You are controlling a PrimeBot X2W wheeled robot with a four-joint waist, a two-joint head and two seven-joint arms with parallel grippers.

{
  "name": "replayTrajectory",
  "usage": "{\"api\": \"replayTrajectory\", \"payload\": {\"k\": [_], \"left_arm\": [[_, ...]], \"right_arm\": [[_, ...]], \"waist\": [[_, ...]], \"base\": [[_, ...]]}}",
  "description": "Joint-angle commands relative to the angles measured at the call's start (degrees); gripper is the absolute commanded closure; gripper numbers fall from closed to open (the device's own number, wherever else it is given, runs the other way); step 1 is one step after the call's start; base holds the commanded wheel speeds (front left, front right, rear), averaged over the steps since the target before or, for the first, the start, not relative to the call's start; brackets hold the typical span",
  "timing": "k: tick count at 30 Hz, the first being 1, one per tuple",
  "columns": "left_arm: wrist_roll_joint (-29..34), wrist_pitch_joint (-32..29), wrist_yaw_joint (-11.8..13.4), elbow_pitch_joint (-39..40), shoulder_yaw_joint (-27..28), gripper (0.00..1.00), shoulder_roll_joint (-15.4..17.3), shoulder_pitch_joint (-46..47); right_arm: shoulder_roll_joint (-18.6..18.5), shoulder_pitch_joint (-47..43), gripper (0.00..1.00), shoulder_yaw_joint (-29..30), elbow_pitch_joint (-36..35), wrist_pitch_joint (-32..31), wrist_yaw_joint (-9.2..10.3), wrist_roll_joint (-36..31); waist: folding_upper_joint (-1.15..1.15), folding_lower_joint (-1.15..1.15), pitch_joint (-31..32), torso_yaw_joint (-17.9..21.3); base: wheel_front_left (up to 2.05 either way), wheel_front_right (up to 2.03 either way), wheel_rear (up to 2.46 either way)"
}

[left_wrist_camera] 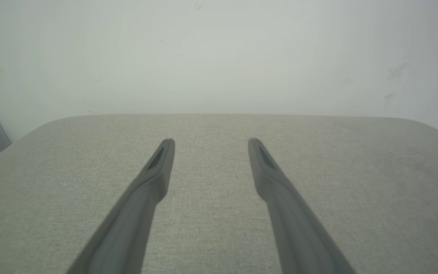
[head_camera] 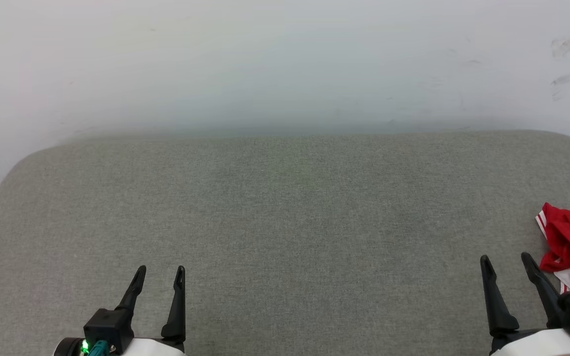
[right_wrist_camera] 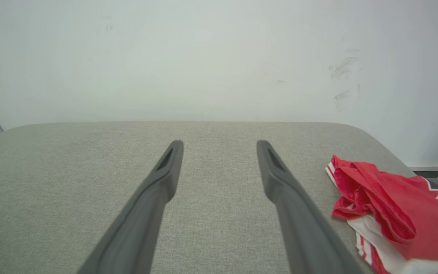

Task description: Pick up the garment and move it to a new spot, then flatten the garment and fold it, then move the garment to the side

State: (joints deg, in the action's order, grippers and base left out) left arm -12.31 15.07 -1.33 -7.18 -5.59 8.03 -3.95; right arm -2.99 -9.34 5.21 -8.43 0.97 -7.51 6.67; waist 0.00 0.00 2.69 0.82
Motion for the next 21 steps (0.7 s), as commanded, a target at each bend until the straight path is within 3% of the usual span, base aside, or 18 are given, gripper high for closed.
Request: {"api": "replayTrajectory", "payload": {"k": [1,18,19,21], "left_arm": [[0.41,0.11,-0.31,-0.20,0.09,0.00,-0.24,0.22],[1.73,0.11,-1.78,-1.51,0.76,0.00,-0.91,1.38],[1.56,0.00,-1.75,-1.47,0.59,1.00,-0.94,0.83],[1.41,-0.11,-1.77,-2.29,0.53,1.00,-1.14,0.57]], "right_arm": [[0.19,-0.55,0.00,-0.12,-0.60,-0.01,0.05,0.35],[0.20,-0.37,0.00,-0.59,-1.47,-0.40,0.05,0.69],[0.00,-0.11,1.00,-0.54,-1.11,-0.43,0.00,0.44],[0.01,-0.25,1.00,-0.61,-0.22,-0.44,0.00,0.55]], "waist": [[0.00,0.00,0.03,0.08],[0.00,0.00,-0.24,0.34],[0.00,0.00,-0.24,0.35],[0.00,0.00,-0.26,0.34]], "base": [[0.00,0.00,0.00],[0.00,0.00,0.00],[0.00,0.00,0.00],[0.00,0.00,0.00]]}}
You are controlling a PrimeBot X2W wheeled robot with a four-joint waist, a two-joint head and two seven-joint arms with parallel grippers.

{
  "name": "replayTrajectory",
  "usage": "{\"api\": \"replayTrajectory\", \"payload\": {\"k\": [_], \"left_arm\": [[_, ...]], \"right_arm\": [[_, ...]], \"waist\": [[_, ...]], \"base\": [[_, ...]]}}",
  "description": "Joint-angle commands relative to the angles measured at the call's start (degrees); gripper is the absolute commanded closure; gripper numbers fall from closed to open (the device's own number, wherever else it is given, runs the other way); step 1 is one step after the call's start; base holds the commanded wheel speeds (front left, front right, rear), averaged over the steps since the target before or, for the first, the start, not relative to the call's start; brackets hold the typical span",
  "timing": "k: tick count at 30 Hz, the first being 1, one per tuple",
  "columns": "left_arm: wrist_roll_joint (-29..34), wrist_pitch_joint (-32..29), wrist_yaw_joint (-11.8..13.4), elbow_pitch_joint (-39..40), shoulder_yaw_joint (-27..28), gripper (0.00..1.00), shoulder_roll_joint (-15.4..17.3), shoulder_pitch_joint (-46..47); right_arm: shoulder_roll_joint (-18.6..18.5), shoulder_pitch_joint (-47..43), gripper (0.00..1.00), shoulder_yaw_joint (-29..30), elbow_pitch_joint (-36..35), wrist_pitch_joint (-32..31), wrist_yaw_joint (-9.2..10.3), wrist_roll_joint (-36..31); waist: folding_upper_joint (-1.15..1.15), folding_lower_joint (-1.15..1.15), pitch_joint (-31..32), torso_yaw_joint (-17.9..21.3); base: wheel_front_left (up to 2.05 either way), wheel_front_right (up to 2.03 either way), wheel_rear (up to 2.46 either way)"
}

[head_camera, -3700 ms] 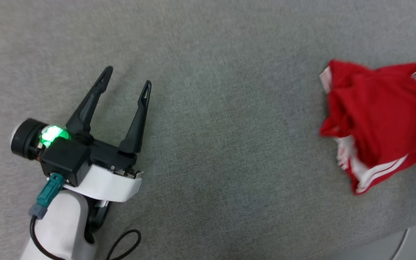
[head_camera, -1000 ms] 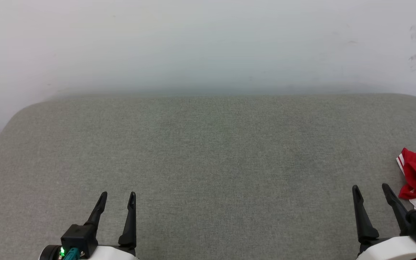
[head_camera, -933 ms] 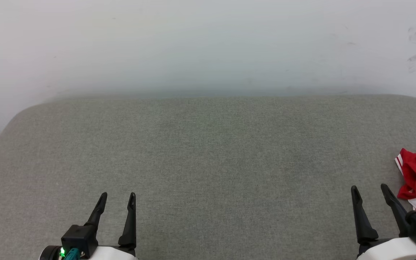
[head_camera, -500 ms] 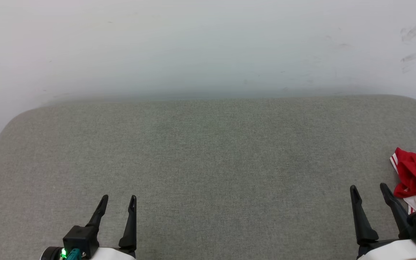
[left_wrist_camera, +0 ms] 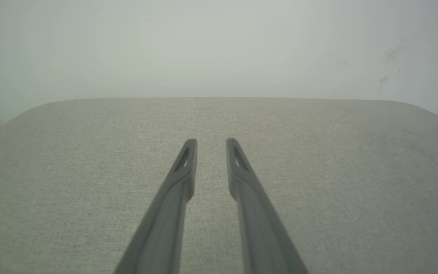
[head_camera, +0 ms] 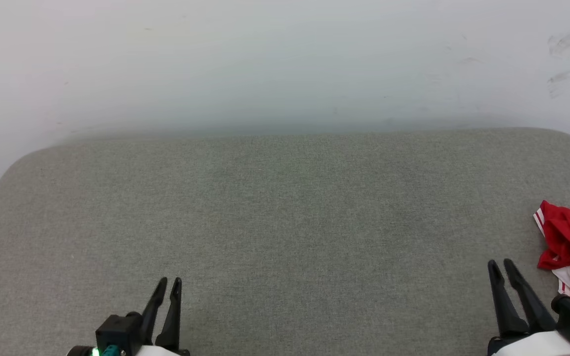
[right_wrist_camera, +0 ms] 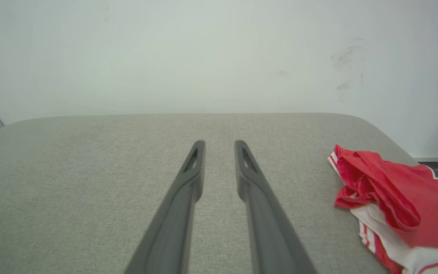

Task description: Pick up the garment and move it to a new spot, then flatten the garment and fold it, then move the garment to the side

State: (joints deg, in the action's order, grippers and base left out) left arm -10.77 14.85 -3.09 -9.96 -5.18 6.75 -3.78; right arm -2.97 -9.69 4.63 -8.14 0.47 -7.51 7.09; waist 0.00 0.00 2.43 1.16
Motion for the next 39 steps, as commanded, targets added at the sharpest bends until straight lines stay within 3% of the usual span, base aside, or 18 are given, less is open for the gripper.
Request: {"api": "replayTrajectory", "payload": {"k": [1,21,39], "left_arm": [[-0.19,-0.10,-0.01,-0.11,0.08,1.00,-0.02,0.03],[-20.53,-5.52,-1.13,-1.36,3.06,1.00,-1.02,2.53],[-35.79,-9.46,-2.02,-1.97,5.21,1.00,-1.72,4.52]], "right_arm": [[0.00,-0.01,1.00,-0.07,0.05,0.04,0.00,0.20],[-1.00,4.01,1.00,-0.90,5.74,-0.69,0.01,22.66],[-1.44,7.14,1.00,-1.12,9.73,-1.51,0.01,39.06]], "waist": [[0.00,0.00,0.00,0.00],[0.00,0.00,-0.41,-0.18],[0.00,0.00,-0.78,-0.35]], "base": [[0.00,0.00,0.00],[0.00,0.00,0.00],[0.00,0.00,0.00]]}}
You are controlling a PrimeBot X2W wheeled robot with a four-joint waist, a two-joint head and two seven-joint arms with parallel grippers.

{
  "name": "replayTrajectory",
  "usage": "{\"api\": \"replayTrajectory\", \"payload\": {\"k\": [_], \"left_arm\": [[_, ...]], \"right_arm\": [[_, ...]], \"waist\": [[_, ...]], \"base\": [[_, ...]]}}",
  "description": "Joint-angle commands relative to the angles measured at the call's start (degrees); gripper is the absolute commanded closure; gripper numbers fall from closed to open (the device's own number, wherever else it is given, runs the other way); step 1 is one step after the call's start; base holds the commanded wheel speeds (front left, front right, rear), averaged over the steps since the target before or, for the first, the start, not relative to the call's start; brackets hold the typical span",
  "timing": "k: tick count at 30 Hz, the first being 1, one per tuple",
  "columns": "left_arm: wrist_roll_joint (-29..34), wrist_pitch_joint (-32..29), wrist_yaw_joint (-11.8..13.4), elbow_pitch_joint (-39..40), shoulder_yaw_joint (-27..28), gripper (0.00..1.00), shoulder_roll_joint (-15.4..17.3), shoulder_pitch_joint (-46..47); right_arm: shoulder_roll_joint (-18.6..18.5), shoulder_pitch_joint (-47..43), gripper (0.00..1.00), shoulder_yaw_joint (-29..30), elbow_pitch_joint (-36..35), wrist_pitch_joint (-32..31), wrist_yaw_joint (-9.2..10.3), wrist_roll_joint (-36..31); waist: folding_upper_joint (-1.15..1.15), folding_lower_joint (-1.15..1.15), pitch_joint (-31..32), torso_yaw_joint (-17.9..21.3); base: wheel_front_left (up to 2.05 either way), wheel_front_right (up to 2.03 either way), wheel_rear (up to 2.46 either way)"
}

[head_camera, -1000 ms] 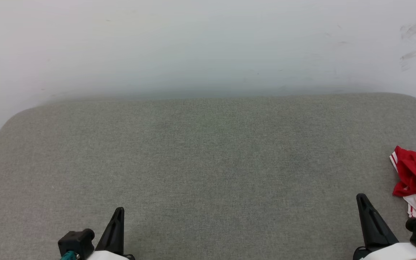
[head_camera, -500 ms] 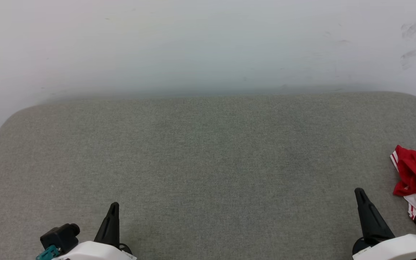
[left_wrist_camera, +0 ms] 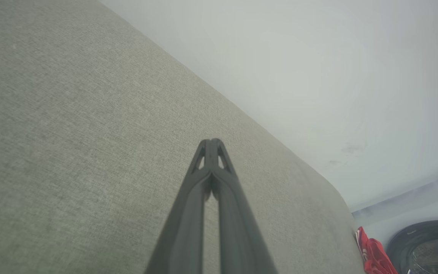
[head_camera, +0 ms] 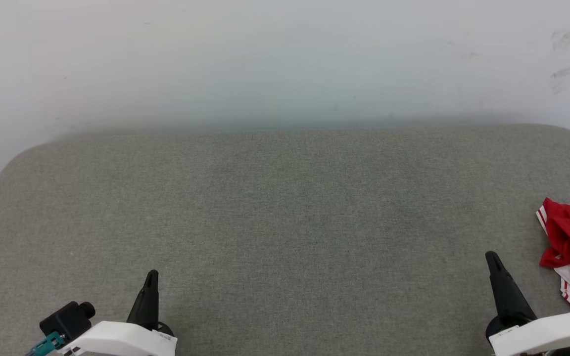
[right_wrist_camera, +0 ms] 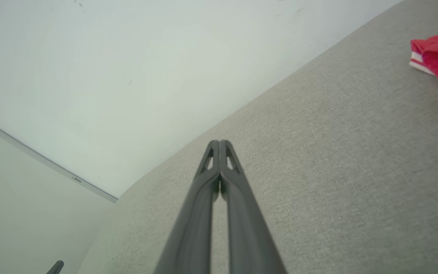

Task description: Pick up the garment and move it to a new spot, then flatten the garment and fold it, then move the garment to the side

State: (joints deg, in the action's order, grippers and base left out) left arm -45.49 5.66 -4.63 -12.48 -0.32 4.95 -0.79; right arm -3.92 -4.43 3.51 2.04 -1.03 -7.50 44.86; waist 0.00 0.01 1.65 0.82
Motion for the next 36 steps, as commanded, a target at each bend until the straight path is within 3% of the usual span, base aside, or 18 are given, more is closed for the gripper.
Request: {"api": "replayTrajectory", "payload": {"k": [1,36], "left_arm": [[-1.85,-0.50,-0.53,0.51,0.46,1.00,0.04,1.65],[-23.74,-6.25,-1.71,-0.49,3.70,1.00,-1.00,4.50]], "right_arm": [[-0.51,2.02,1.00,0.00,-0.24,-0.07,0.00,2.11],[-0.64,6.41,1.00,0.36,5.67,-1.80,0.01,25.14]], "waist": [[0.00,0.00,-0.03,-0.02],[0.00,0.00,-0.74,-0.33]], "base": [[0.00,0.00,0.00],[0.00,0.00,0.00]]}}
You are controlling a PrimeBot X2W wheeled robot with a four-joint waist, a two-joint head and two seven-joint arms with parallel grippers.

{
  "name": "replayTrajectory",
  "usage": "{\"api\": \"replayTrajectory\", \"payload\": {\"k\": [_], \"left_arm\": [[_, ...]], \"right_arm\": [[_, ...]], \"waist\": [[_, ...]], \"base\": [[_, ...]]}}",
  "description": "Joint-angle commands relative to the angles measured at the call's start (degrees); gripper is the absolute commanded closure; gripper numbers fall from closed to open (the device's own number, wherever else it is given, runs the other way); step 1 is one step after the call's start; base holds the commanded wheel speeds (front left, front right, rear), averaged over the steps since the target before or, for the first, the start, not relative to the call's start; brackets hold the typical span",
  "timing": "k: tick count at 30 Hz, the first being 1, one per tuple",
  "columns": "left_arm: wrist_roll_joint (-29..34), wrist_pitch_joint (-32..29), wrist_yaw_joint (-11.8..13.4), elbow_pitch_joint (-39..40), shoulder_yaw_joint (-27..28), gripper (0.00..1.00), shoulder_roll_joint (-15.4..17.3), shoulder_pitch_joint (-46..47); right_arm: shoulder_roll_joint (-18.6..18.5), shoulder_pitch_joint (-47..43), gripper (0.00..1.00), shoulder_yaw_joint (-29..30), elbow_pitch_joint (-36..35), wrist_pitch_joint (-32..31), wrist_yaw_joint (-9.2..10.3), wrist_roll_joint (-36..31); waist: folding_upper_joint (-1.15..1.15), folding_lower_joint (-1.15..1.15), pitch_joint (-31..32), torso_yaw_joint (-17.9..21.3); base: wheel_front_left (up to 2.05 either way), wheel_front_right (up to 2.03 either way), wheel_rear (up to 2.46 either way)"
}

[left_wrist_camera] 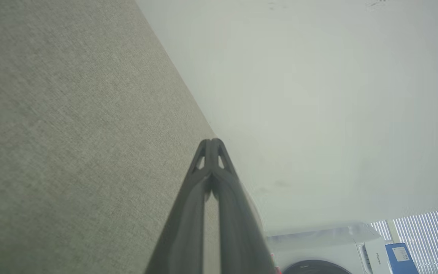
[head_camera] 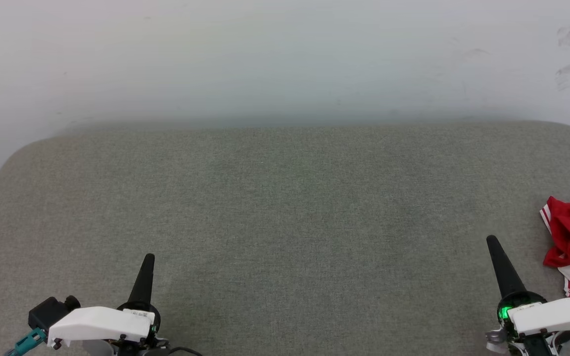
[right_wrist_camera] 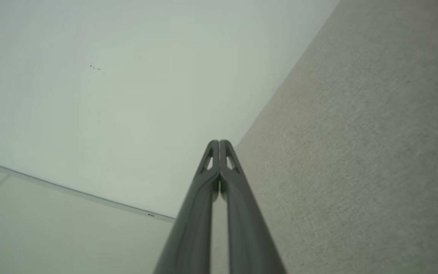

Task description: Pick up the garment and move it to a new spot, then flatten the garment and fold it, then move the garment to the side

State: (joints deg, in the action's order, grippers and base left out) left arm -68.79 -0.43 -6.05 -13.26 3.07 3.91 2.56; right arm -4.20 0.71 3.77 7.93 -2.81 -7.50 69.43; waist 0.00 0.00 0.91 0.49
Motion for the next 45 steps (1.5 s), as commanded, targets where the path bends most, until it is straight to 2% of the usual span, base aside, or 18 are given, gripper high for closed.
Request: {"api": "replayTrajectory", "payload": {"k": [1,45], "left_arm": [[-0.97,-0.33,-0.33,0.27,0.38,1.00,0.03,1.21],[-21.08,-5.62,-1.48,-0.72,3.26,1.00,-0.95,3.82]], "right_arm": [[-0.35,1.30,1.00,0.11,-0.06,-0.07,0.01,1.16],[0.11,5.44,1.00,1.02,5.46,-2.29,0.02,21.75]], "waist": [[0.00,0.00,-0.01,-0.01],[0.00,0.00,-0.93,-0.42]], "base": [[0.00,0.00,0.00],[0.00,0.00,0.00]]}}
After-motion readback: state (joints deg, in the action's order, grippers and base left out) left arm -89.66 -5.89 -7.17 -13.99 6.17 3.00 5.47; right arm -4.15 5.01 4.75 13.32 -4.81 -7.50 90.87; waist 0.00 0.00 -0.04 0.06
